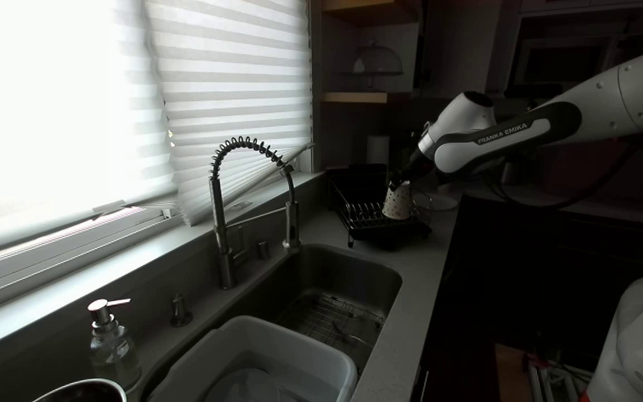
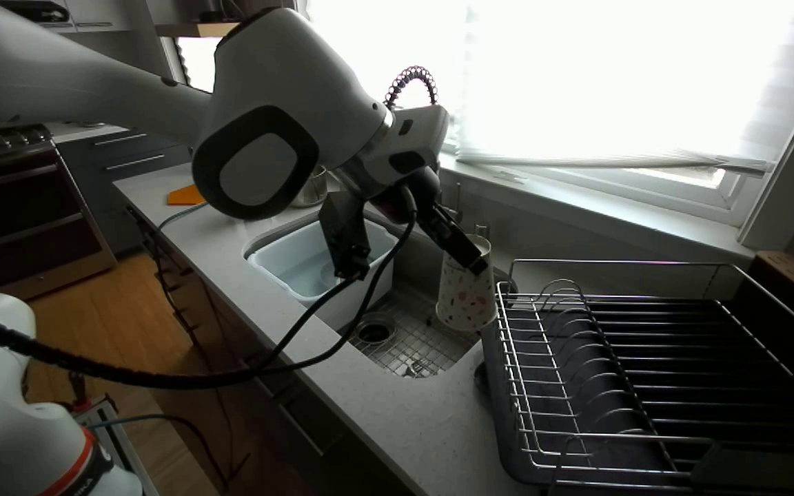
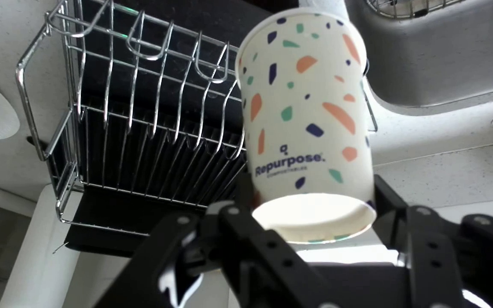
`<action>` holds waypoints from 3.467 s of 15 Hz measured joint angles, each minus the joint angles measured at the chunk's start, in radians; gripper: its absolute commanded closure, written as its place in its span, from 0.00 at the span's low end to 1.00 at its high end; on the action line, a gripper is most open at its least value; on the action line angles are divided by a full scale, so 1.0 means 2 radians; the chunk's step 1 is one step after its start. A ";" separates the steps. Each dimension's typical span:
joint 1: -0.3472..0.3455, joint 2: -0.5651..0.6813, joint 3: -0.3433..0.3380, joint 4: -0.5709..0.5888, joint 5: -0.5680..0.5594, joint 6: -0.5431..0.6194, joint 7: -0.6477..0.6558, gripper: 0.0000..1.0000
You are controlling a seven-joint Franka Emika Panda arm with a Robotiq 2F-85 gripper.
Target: Move the cup to the left
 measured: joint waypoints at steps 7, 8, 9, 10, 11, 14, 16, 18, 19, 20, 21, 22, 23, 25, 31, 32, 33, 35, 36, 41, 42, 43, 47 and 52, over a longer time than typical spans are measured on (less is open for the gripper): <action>0.002 0.007 -0.017 -0.001 0.008 0.004 -0.029 0.59; 0.002 0.008 -0.019 -0.001 0.011 0.006 -0.035 0.59; 0.004 0.009 -0.021 -0.001 0.016 0.007 -0.040 0.59; 0.006 0.009 -0.022 -0.001 0.021 0.007 -0.045 0.59; 0.007 0.010 -0.023 -0.001 0.025 0.007 -0.050 0.59; 0.013 0.013 -0.027 -0.002 0.038 0.009 -0.061 0.59; 0.016 0.015 -0.028 -0.002 0.041 0.011 -0.066 0.59; 0.017 0.018 -0.029 -0.003 0.044 0.012 -0.070 0.59; 0.017 0.020 -0.030 -0.003 0.045 0.012 -0.073 0.59; 0.017 0.021 -0.031 -0.004 0.047 0.013 -0.076 0.59; 0.017 0.023 -0.032 -0.005 0.048 0.014 -0.078 0.59; 0.017 0.024 -0.033 -0.007 0.048 0.015 -0.079 0.59; 0.017 0.025 -0.034 -0.009 0.049 0.016 -0.080 0.59; 0.017 0.027 -0.035 -0.013 0.050 0.021 -0.082 0.59; 0.018 0.034 -0.037 -0.022 0.051 0.033 -0.090 0.00; 0.018 0.035 -0.039 -0.023 0.051 0.033 -0.092 0.00; 0.018 0.035 -0.040 -0.024 0.051 0.033 -0.094 0.00; 0.018 0.035 -0.041 -0.024 0.051 0.033 -0.095 0.00; 0.018 0.034 -0.041 -0.024 0.051 0.033 -0.095 0.00; 0.017 0.011 -0.034 -0.015 0.047 0.021 -0.095 0.00; 0.017 0.002 -0.031 -0.012 0.046 0.016 -0.095 0.00; 0.017 -0.008 -0.029 -0.009 0.045 0.010 -0.095 0.00; 0.016 -0.054 -0.022 0.001 0.040 -0.021 -0.100 0.00; -0.022 -0.095 -0.003 0.019 -0.012 -0.113 -0.079 0.00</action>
